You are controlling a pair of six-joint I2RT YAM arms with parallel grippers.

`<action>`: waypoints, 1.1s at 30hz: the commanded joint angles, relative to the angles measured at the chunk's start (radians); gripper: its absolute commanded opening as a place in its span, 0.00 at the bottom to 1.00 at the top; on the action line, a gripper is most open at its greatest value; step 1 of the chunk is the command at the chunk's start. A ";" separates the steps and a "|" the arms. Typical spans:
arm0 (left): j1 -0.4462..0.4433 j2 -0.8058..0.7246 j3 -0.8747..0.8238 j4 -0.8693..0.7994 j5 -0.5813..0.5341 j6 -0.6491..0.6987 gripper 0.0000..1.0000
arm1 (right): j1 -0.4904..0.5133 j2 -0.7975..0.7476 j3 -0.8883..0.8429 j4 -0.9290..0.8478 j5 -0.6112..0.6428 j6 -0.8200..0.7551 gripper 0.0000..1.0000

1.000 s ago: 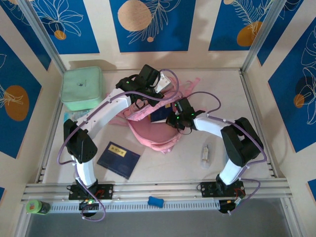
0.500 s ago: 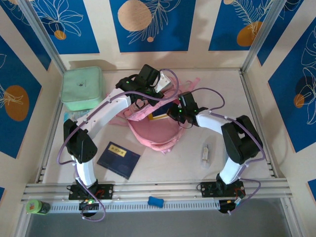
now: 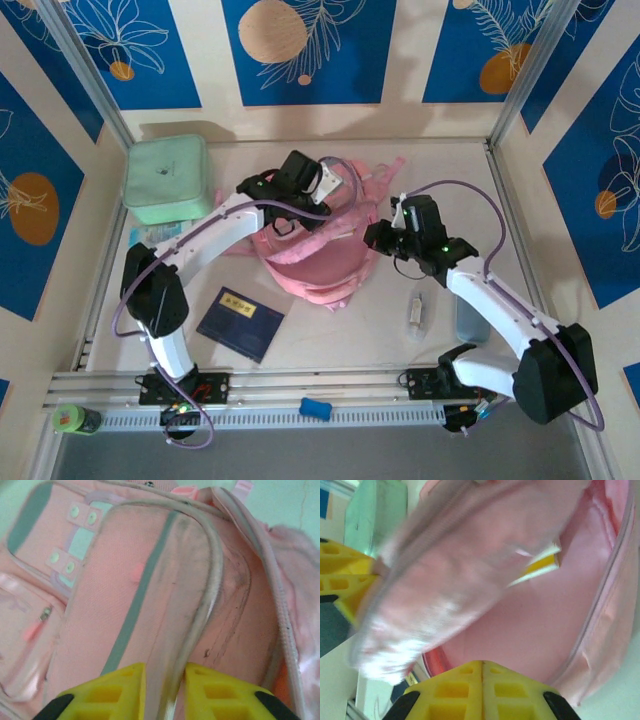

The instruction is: Pack the student bag

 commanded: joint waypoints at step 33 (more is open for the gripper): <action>0.017 -1.039 -1.114 -0.417 -0.352 -1.353 0.90 | 0.553 0.418 0.207 -0.069 -0.049 -0.015 0.51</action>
